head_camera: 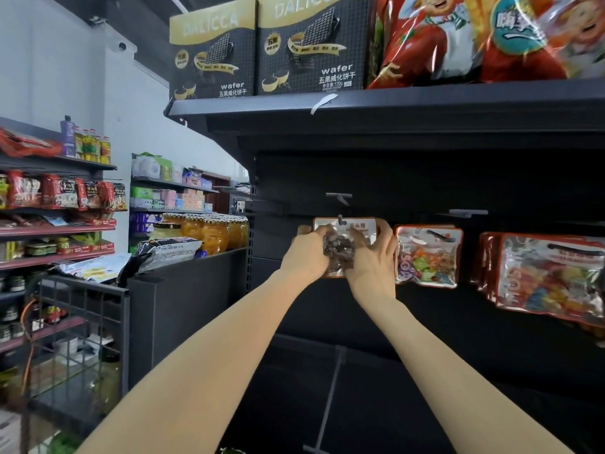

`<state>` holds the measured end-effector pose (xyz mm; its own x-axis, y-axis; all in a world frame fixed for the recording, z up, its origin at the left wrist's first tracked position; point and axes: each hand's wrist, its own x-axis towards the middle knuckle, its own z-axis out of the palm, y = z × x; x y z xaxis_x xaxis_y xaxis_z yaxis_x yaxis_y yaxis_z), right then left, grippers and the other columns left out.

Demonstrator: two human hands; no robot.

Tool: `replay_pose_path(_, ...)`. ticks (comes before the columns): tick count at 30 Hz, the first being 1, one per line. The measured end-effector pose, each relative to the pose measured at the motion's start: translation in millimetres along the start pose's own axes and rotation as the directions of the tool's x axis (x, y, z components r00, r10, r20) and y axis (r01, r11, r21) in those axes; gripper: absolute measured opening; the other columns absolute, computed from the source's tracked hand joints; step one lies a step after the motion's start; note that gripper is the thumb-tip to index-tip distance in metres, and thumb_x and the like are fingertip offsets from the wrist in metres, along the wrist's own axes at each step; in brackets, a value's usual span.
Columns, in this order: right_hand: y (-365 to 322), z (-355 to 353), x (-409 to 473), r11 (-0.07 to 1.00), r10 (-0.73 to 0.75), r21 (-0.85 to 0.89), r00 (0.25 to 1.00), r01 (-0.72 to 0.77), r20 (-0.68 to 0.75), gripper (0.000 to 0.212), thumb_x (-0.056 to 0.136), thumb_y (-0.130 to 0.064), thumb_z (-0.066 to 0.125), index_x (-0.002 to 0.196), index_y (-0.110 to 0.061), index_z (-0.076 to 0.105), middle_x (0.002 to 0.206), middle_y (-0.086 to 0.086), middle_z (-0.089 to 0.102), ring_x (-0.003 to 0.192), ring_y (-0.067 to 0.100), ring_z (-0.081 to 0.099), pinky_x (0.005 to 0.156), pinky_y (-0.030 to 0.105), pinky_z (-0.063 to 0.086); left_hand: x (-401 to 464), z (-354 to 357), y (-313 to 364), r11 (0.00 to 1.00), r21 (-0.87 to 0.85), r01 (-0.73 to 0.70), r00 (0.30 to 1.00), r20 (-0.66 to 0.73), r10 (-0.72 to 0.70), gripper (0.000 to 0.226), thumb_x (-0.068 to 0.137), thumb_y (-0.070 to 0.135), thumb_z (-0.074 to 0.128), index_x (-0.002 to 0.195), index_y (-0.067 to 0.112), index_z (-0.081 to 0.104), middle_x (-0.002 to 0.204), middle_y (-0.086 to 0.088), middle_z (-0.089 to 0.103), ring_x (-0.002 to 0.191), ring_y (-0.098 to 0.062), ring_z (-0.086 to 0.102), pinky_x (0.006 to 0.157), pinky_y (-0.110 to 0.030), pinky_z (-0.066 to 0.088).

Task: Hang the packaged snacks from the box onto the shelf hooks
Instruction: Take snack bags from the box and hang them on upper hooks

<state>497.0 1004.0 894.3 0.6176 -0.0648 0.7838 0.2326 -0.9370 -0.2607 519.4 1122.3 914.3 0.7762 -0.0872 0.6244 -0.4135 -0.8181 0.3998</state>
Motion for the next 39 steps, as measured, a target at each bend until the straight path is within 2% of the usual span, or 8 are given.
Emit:
replay_pose_path(4,-12,-6,-9,0.994,-0.101,0.023,0.992,0.103,-0.072,0.047,0.085,-0.005,0.059,0.13,-0.011,0.048,0.144,0.015,0.025,0.128,0.03,0.029,0.101,0.038,0.042,-15,-15,3,0.998,0.044,-0.055,0.988,-0.143,0.06,0.04,0.091,0.015,0.055,0.13,0.017,0.049,0.13,-0.01,0.045,0.112,-0.028,0.054,0.091,-0.044,0.05)
replay_pose_path(10,-47,-3,-34,0.918,-0.231,0.328,0.973,0.224,-0.018,0.029,0.093,-0.008,0.05,0.121,-0.015,0.052,0.115,0.004,0.054,0.107,0.016,0.05,0.083,0.027,0.047,-65,-42,-17,0.991,0.07,-0.112,0.964,-0.232,0.126,0.022,0.096,0.02,0.049,0.116,0.018,0.057,0.108,-0.001,0.065,0.095,-0.016,0.062,0.082,-0.034,0.053)
replay_pose_path(14,-89,16,-62,0.865,-0.294,0.442,0.954,0.236,0.066,0.022,0.094,-0.011,0.048,0.114,-0.017,0.056,0.107,0.0,0.056,0.1,0.014,0.052,0.081,0.03,0.049,-111,-65,-57,0.988,0.152,0.004,0.964,-0.262,0.037,0.024,0.095,0.024,0.05,0.118,0.02,0.058,0.11,0.003,0.065,0.096,-0.013,0.062,0.081,-0.026,0.05)
replay_pose_path(20,-169,64,-134,0.798,-0.419,0.567,0.864,0.205,0.279,0.022,0.094,-0.013,0.046,0.113,-0.015,0.057,0.105,0.001,0.057,0.098,0.016,0.054,0.083,0.033,0.048,-198,-104,-150,0.928,0.252,0.274,0.948,-0.235,-0.216,0.019,0.092,0.024,0.051,0.108,0.023,0.061,0.1,0.004,0.067,0.092,-0.019,0.061,0.076,-0.037,0.052)
replay_pose_path(25,-242,125,-231,0.782,-0.541,0.599,0.662,0.17,0.518,0.021,0.096,-0.016,0.044,0.111,-0.015,0.059,0.106,0.003,0.057,0.098,0.019,0.056,0.082,0.038,0.05,-304,-125,-243,0.814,0.305,0.494,0.868,-0.11,-0.485,0.018,0.092,0.021,0.052,0.108,0.019,0.06,0.099,0.0,0.066,0.092,-0.021,0.061,0.075,-0.034,0.051)
replay_pose_path(30,-300,176,-329,0.803,-0.568,0.59,0.412,0.086,0.713,0.026,0.096,-0.015,0.044,0.117,-0.012,0.059,0.113,0.007,0.061,0.104,0.024,0.059,0.085,0.04,0.051,-414,-137,-320,0.613,0.4,0.681,0.663,0.017,-0.748,0.017,0.091,0.02,0.049,0.105,0.017,0.059,0.106,-0.005,0.064,0.103,-0.027,0.058,0.076,-0.033,0.044)
replay_pose_path(36,-320,241,-405,0.85,-0.513,0.491,0.092,0.189,0.853,0.05,0.095,-0.018,0.052,0.143,-0.018,0.036,0.139,0.01,0.046,0.125,0.027,0.046,0.097,0.037,0.044,-493,-121,-384,0.589,0.454,0.668,0.452,0.382,-0.806,0.042,0.093,0.017,0.052,0.134,0.008,0.046,0.108,-0.016,0.059,0.119,-0.03,0.052,0.096,-0.035,0.043)
replay_pose_path(39,-317,262,-421,0.843,-0.51,0.506,-0.028,0.183,0.86,0.06,0.092,-0.018,0.059,0.145,-0.023,0.033,0.146,0.008,0.037,0.133,0.026,0.037,0.107,0.037,0.035,-507,-106,-398,0.594,0.493,0.635,0.363,0.488,-0.793,0.051,0.096,0.027,0.05,0.143,0.014,0.036,0.143,-0.012,0.042,0.132,-0.027,0.04,0.105,-0.033,0.036)
